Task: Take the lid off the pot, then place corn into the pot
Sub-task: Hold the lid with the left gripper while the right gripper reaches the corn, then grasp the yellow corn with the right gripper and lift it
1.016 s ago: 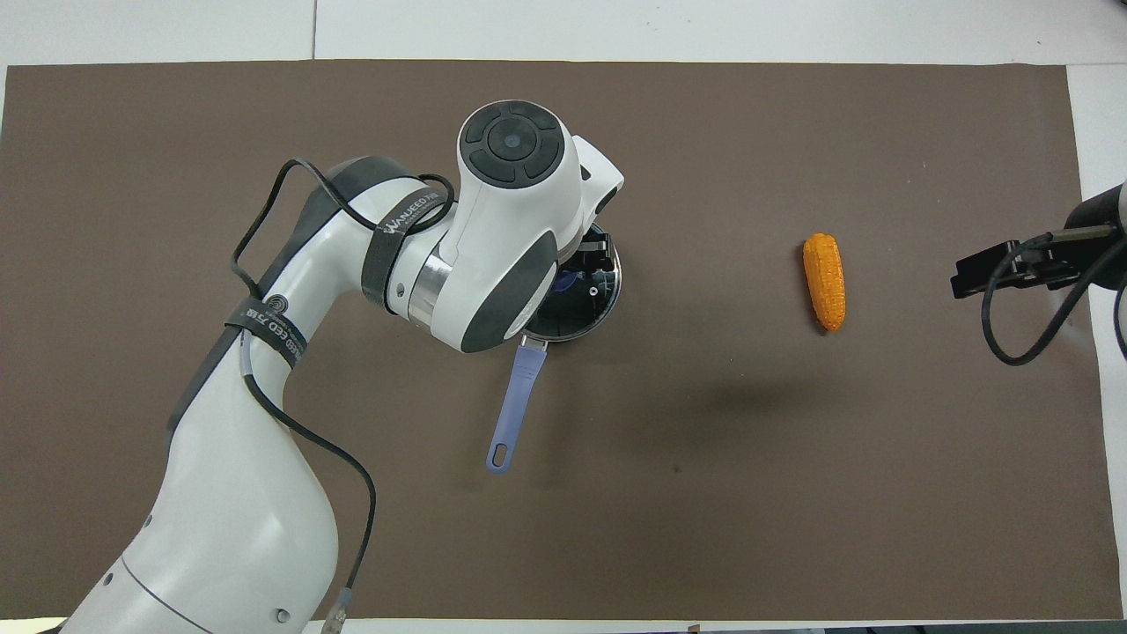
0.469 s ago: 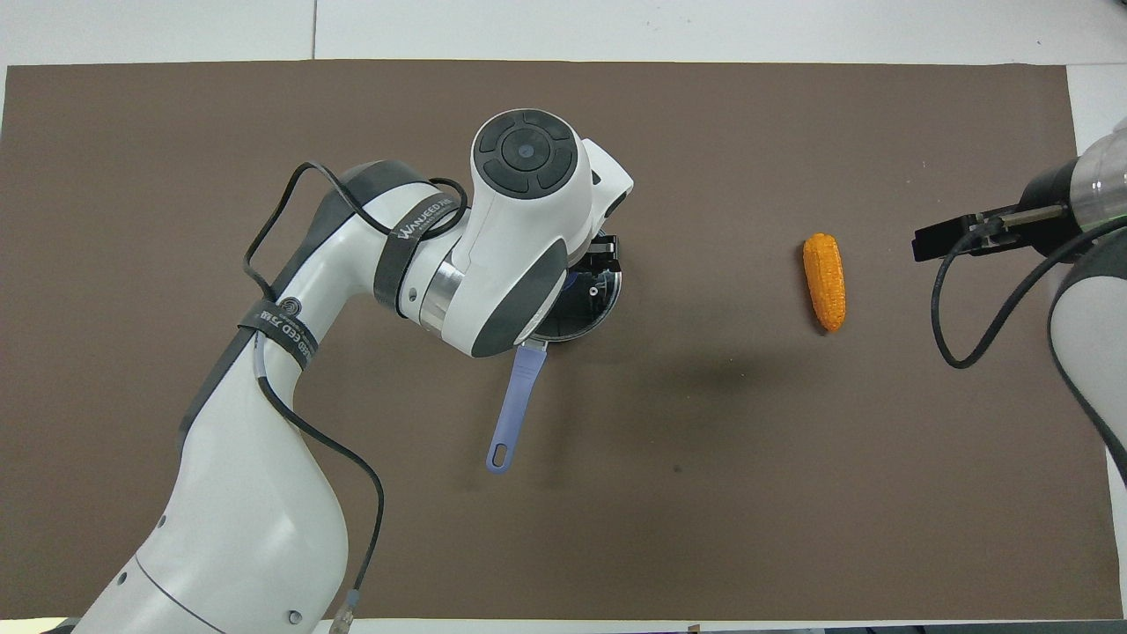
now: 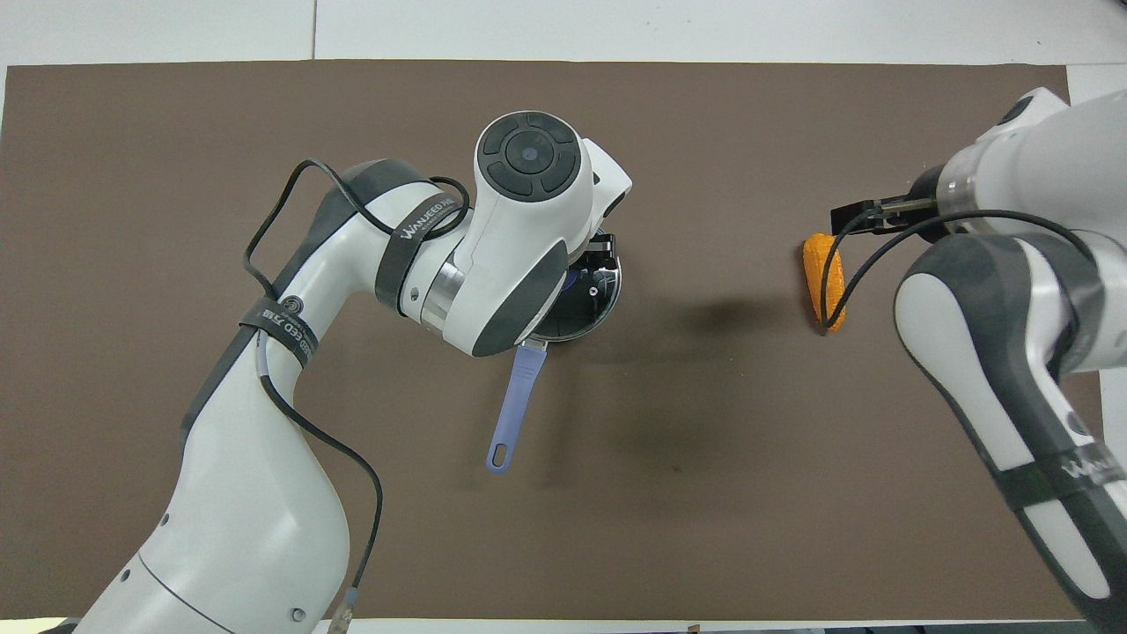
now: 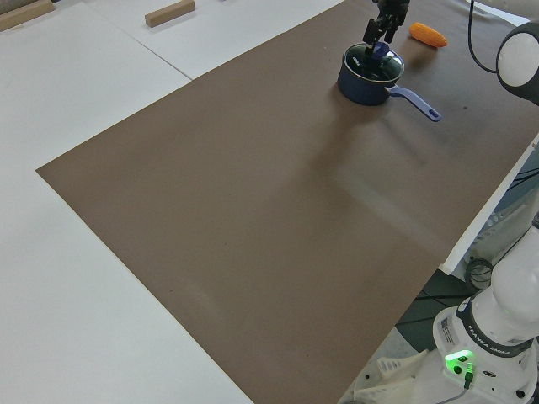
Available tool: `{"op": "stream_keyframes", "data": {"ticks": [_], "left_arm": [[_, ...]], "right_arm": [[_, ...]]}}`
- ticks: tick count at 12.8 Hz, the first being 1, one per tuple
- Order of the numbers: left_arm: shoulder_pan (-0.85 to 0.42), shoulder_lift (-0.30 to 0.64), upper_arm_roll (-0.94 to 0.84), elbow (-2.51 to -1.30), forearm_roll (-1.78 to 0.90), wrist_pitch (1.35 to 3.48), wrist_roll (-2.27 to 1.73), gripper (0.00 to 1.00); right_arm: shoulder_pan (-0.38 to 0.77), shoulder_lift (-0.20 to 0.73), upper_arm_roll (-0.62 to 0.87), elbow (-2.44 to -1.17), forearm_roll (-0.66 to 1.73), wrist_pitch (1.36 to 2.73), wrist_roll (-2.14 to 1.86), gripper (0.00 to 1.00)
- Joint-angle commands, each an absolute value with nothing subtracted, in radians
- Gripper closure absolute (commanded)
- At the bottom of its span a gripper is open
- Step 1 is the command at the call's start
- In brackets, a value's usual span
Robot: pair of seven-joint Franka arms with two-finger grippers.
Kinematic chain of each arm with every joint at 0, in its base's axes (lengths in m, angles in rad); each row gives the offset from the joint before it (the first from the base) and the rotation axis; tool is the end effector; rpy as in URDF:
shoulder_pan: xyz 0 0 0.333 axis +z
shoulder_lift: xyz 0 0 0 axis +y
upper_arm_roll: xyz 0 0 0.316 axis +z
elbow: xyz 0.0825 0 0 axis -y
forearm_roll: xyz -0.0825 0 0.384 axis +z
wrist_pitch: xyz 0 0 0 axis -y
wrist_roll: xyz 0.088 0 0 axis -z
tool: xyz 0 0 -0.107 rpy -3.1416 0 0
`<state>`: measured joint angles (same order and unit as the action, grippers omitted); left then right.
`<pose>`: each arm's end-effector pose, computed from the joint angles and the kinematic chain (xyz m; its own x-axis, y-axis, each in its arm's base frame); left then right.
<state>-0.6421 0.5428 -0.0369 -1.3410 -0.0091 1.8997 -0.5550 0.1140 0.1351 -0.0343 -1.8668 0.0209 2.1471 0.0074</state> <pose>0.5588 -0.4449 0.4158 0.9933 -0.1154 -0.0009 -0.1153 -0.9928 0.0321 0.6081 0.0502 0.4564 0.9876 0.0610 0.1446 0.0639 -0.9978 -0.0154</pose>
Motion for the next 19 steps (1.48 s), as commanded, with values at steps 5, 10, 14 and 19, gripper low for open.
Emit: {"op": "stream_keyframes", "data": {"ticks": [5,10,14,19], "left_arm": [[-0.658,0.552,-0.023,-1.351,0.021,1.944,-0.572,0.03],[-0.655,0.552,-0.023,-1.35,0.031,1.927,-0.569,0.3],[-0.655,0.552,-0.021,-1.348,0.037,1.922,-0.569,0.48],[-0.655,0.549,-0.023,-1.341,0.022,1.89,-0.569,0.92]], "right_arm": [[0.094,0.245,-0.032,-2.003,0.032,2.382,-0.045,0.0],[0.1,0.301,-0.031,-2.042,0.035,2.413,-0.044,0.1],[0.104,0.299,-0.031,-2.034,0.037,2.379,-0.038,1.0],[0.106,0.269,-0.031,-1.936,0.078,2.258,-0.017,1.0]]}}
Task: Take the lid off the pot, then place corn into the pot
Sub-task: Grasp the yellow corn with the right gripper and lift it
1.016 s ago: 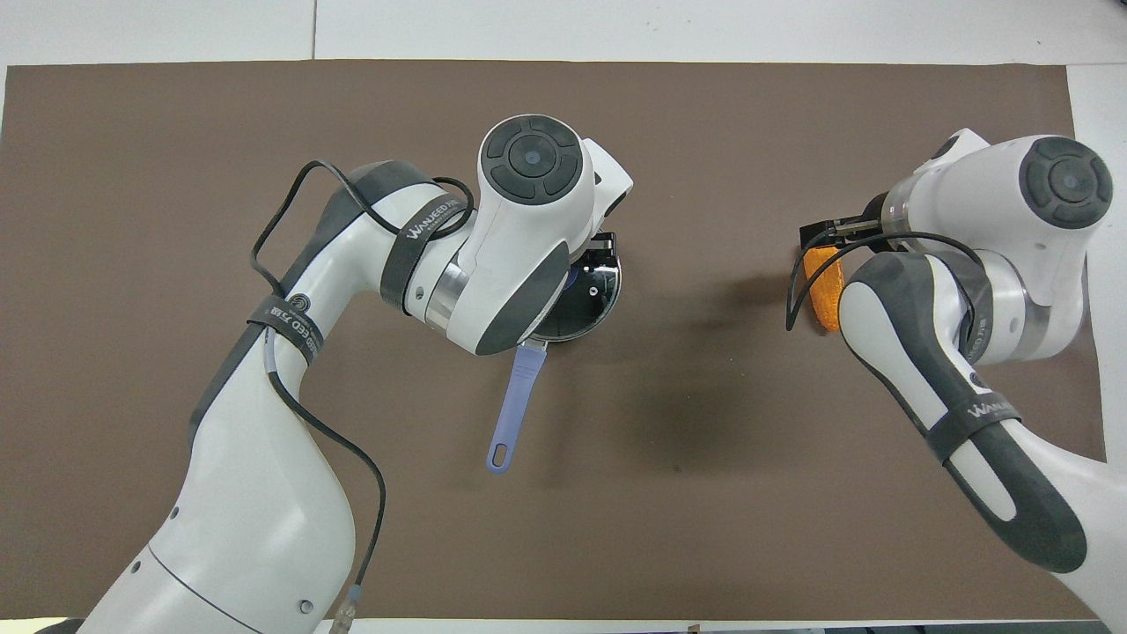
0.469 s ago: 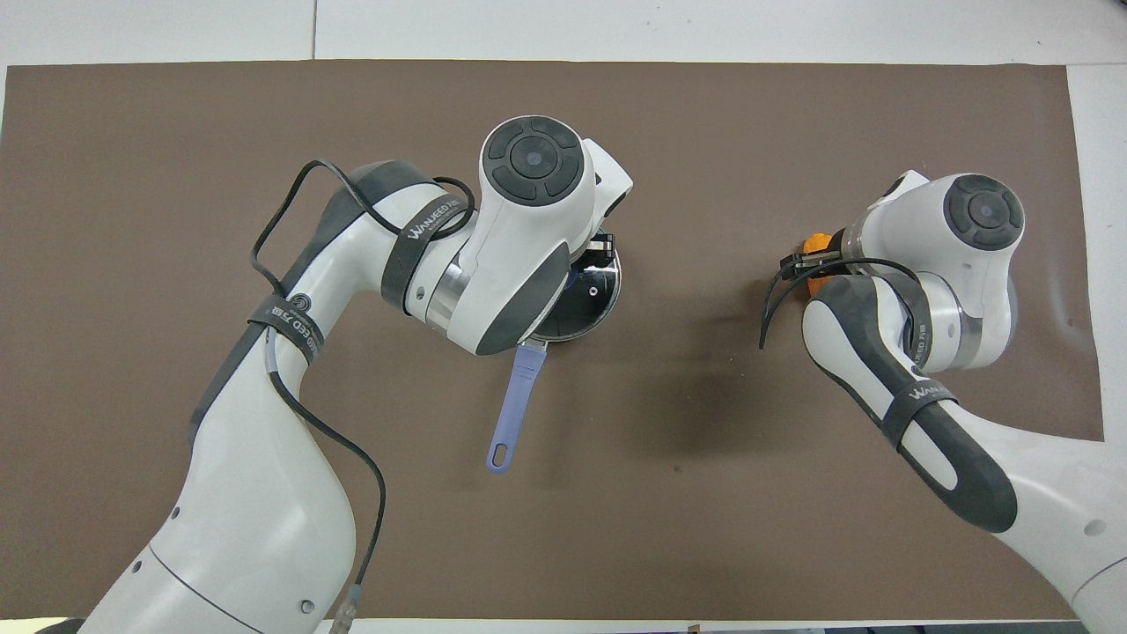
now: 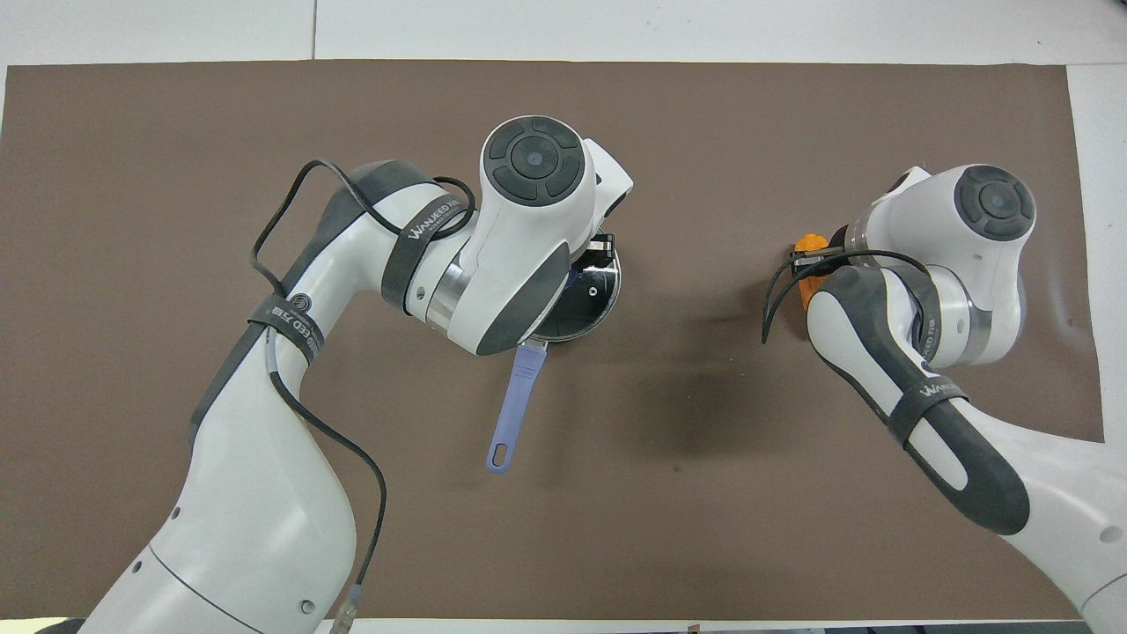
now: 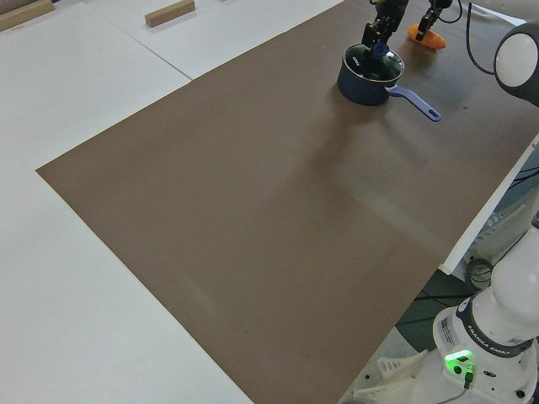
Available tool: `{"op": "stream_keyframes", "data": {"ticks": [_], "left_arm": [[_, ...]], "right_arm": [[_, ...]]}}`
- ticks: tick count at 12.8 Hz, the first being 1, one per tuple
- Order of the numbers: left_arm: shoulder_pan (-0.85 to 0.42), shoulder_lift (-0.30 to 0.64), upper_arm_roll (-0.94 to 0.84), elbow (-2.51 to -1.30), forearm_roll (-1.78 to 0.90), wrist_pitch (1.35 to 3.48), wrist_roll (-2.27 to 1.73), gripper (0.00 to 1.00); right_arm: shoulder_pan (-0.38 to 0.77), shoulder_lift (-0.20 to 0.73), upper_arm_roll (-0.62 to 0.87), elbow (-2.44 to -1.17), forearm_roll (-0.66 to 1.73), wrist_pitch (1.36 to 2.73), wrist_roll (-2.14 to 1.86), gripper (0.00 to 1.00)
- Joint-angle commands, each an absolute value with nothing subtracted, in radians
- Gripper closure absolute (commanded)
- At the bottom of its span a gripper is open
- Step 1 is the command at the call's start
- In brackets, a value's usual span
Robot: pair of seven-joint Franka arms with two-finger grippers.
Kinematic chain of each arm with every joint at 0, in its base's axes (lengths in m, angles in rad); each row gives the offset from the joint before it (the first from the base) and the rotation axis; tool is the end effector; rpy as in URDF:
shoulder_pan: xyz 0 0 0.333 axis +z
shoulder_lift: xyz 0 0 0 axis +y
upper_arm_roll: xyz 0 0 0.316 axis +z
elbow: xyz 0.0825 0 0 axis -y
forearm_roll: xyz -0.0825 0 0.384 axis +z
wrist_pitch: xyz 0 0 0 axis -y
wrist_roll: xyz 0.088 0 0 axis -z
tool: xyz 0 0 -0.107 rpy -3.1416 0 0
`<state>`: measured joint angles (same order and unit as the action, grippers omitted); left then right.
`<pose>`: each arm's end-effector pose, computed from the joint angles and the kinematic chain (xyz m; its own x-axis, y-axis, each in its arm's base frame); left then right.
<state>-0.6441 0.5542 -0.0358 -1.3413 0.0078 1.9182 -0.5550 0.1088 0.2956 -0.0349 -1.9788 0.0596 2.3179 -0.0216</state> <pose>0.5613 -0.4463 0.4092 0.9925 -0.1214 0.0135 -0.1217 -0.9923 0.0219 0.6079 0.0469 0.3228 0.9974 0.0568 0.0439 0.0584 -0.9977 -0.0343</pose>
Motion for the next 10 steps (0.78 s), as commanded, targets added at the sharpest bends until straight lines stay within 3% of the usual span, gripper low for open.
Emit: {"op": "stream_keyframes", "data": {"ticks": [1,8,10], "left_arm": [[-0.655,0.539,-0.023,-1.339,0.018,1.881,-0.568,0.98],[-0.632,0.417,-0.012,-1.336,-0.081,1.795,-0.568,1.0],[-0.559,0.365,-0.014,-1.338,-0.089,1.749,-0.561,1.0]], "right_arm": [[0.106,0.264,-0.029,-1.924,0.078,2.243,-0.017,1.0],[0.155,0.267,-0.029,-1.738,0.075,2.051,0.07,1.0],[0.202,0.287,-0.029,-1.683,0.065,2.005,0.173,1.0]]}}
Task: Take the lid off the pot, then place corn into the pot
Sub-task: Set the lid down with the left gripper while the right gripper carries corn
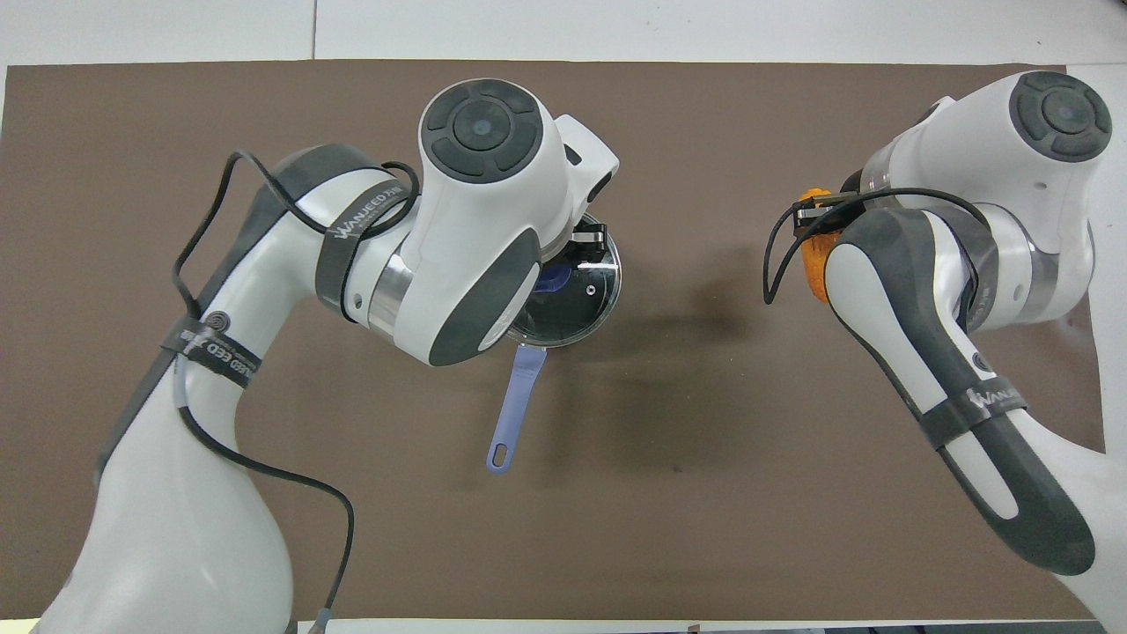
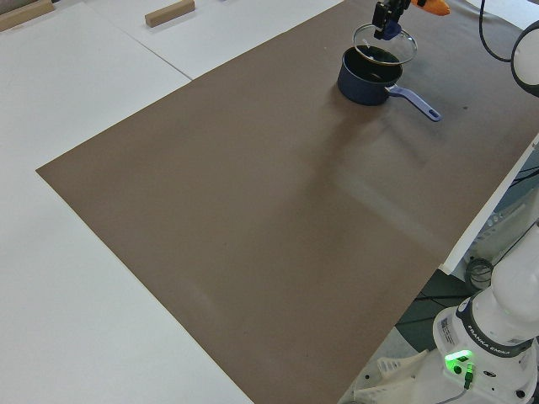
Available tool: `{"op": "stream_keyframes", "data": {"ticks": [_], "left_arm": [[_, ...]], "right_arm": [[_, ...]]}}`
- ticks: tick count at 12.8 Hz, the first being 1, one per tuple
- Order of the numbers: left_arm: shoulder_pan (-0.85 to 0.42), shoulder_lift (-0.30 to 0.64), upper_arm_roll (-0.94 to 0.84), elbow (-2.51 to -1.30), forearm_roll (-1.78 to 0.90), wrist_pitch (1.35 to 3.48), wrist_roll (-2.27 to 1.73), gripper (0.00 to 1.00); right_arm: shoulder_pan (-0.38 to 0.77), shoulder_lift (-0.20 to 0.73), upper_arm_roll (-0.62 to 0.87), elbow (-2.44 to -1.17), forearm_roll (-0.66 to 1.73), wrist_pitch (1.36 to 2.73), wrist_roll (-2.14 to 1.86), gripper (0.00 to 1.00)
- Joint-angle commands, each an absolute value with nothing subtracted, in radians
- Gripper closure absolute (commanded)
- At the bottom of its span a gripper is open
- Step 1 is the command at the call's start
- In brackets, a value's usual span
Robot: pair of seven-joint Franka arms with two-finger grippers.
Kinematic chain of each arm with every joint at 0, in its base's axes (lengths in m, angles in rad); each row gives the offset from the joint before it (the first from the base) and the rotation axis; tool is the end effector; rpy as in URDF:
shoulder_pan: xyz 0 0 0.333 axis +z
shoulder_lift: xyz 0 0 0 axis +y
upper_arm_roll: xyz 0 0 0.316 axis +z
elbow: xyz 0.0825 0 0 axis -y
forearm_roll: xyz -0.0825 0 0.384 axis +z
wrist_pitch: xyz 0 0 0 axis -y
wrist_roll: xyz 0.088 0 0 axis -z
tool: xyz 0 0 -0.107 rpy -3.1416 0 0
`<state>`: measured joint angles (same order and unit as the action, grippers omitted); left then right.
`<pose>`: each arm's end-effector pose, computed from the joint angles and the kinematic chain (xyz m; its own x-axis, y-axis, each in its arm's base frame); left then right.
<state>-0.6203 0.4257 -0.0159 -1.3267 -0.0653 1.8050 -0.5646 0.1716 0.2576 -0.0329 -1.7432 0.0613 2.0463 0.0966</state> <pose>0.5544 -0.4137 0.4965 0.9984 -0.0562 0.0061 -0.0565 -0.9945 0.0876 0.6297 0.0928 0.4297 0.9991 0.0155 0.0403 0.0176 -0.9985 -0.0514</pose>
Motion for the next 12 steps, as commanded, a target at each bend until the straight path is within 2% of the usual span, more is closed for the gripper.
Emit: {"op": "stream_keyframes", "data": {"ticks": [1,3,4,7,9,10,12], "left_arm": [[-0.517,0.344,-0.014,-1.339,-0.086,1.72,-0.555,1.0],[-0.412,0.31,-0.017,-1.345,-0.086,1.646,-0.43,1.0],[-0.352,0.304,-0.017,-1.345,-0.086,1.614,-0.354,1.0],[-0.174,0.275,-0.017,-1.409,-0.083,1.606,-0.107,1.0],[-0.08,0.232,-0.011,-1.513,-0.077,1.655,0.042,1.0],[-0.034,0.195,-0.011,-1.607,-0.075,1.724,0.087,1.0],[0.012,0.137,-0.011,-1.792,-0.06,1.881,0.147,1.0]], "right_arm": [[0.227,0.288,-0.029,-1.665,0.069,1.996,0.225,1.0],[0.346,0.343,-0.029,-1.53,0.063,1.971,0.383,1.0],[0.365,0.379,-0.029,-1.479,0.061,1.947,0.42,1.0],[0.468,0.543,-0.029,-1.297,0.06,1.94,0.57,1.0],[0.503,0.601,-0.029,-1.275,0.063,1.994,0.635,1.0],[0.546,0.63,-0.029,-1.276,0.06,2.058,0.705,1.0],[0.563,0.624,-0.029,-1.282,0.061,2.071,0.721,1.0]]}}
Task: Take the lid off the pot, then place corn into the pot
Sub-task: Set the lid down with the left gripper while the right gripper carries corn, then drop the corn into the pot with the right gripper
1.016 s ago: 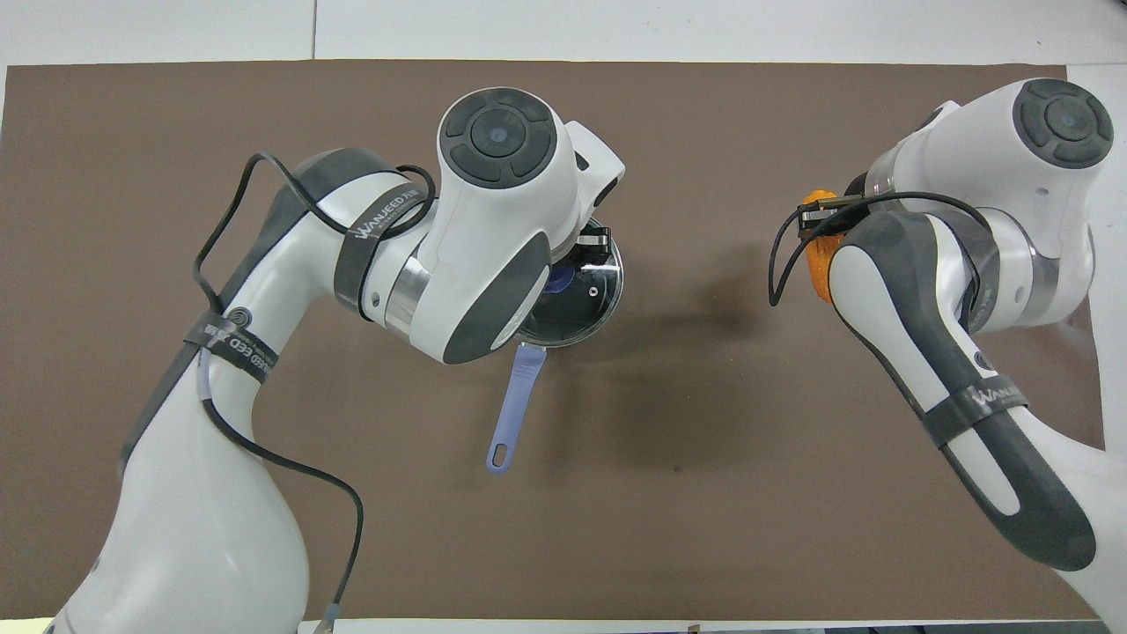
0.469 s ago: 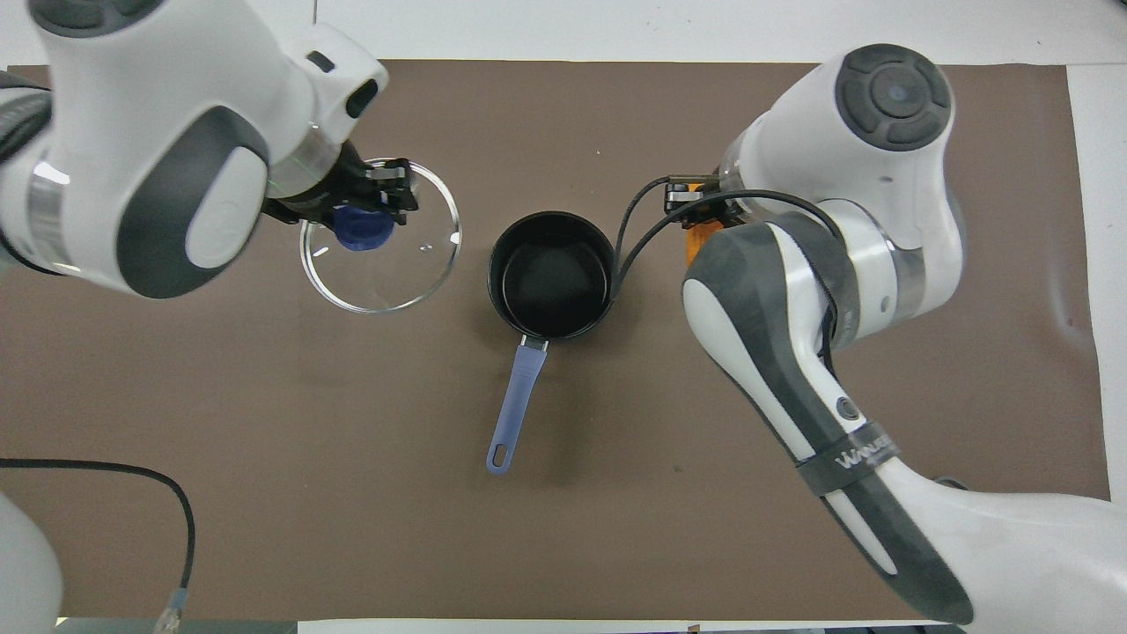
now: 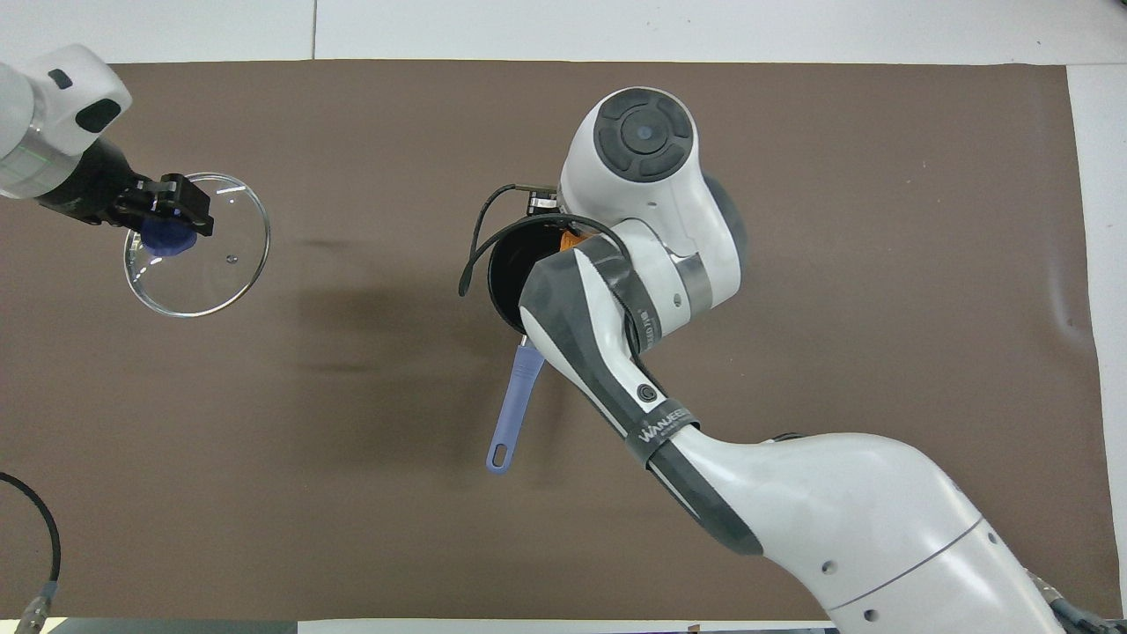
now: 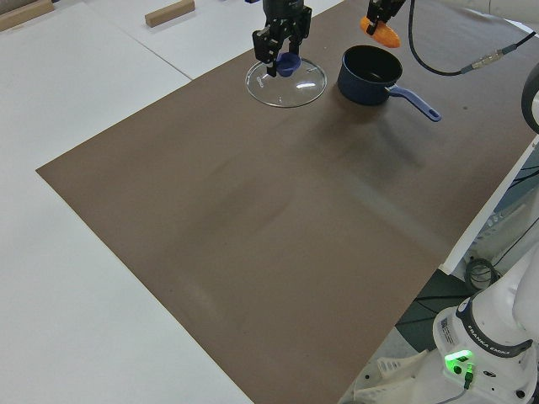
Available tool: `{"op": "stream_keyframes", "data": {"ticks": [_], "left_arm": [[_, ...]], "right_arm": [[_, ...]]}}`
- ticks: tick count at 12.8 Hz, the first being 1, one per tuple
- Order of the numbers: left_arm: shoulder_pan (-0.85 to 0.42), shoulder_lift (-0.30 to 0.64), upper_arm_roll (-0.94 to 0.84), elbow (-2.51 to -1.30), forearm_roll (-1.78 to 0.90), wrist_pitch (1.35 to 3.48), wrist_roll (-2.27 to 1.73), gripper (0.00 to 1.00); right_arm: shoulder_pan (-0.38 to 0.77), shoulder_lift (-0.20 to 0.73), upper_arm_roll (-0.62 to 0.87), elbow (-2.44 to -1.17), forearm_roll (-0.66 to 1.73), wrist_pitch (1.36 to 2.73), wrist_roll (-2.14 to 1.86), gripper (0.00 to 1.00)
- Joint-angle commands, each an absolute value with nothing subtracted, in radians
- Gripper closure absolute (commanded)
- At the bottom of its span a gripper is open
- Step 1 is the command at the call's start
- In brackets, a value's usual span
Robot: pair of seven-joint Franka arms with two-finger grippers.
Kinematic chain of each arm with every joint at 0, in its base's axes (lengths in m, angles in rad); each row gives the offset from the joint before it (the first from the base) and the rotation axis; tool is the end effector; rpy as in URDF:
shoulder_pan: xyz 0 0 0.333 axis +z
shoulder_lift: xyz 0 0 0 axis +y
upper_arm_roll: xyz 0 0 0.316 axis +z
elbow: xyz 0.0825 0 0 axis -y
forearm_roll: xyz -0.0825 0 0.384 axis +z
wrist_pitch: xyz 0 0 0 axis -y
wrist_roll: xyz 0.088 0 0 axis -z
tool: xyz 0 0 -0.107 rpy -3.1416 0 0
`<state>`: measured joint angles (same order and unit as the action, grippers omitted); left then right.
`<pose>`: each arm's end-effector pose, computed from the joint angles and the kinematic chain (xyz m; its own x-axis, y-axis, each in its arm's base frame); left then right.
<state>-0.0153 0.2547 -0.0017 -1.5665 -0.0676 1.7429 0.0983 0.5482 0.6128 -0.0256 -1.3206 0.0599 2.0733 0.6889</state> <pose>0.6311 -0.0167 0.4894 0.9921 -0.1033 -0.0718 -0.0980 -0.9925 0.0733 0.6372 0.3756 0.3914 0.9786 -0.1889 0.0812 -0.1785 -0.9765 -0.1203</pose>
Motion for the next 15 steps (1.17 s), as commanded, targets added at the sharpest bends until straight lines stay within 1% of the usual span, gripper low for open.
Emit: {"op": "stream_keyframes", "data": {"ticks": [1,3,6,7,8,10,12,13,14,15], "left_arm": [[0.032,0.123,-0.011,-1.866,-0.049,1.944,0.176,1.0],[0.052,0.127,-0.011,-1.934,-0.046,2.018,0.198,1.0],[0.049,0.135,-0.011,-2.041,-0.044,2.144,0.196,1.0],[0.049,0.138,-0.009,-2.066,-0.044,2.17,0.196,1.0],[0.049,0.14,-0.011,-2.075,-0.044,2.184,0.196,1.0],[0.041,0.143,-0.009,-2.085,-0.038,2.189,0.195,1.0],[0.04,0.141,-0.011,-2.108,-0.009,2.218,0.195,1.0],[0.04,0.141,-0.009,-2.109,-0.008,2.218,0.196,0.86],[0.04,0.141,-0.011,-2.108,-0.006,2.218,0.196,0.32],[0.038,0.143,-0.009,-2.099,-0.005,2.211,0.198,0.0]], "right_arm": [[0.578,0.623,-0.029,-1.313,0.06,2.089,0.735,1.0],[0.588,0.606,-0.029,-1.367,0.06,2.117,0.736,1.0],[0.584,0.578,-0.029,-1.451,0.058,2.183,0.735,1.0],[0.581,0.575,-0.029,-1.459,0.058,2.181,0.733,0.78],[0.586,0.574,-0.029,-1.459,0.058,2.175,0.735,0.01],[0.587,0.574,-0.038,-1.433,0.057,2.126,0.735,0.0],[0.574,0.571,-0.037,-1.381,0.002,2.077,0.732,0.0],[0.566,0.552,-0.043,-1.364,-0.015,2.06,0.729,0.0],[0.545,0.505,-0.052,-1.37,-0.031,2.037,0.718,0.0],[0.501,0.462,-0.052,-1.373,-0.032,1.99,0.68,0.0]]}}
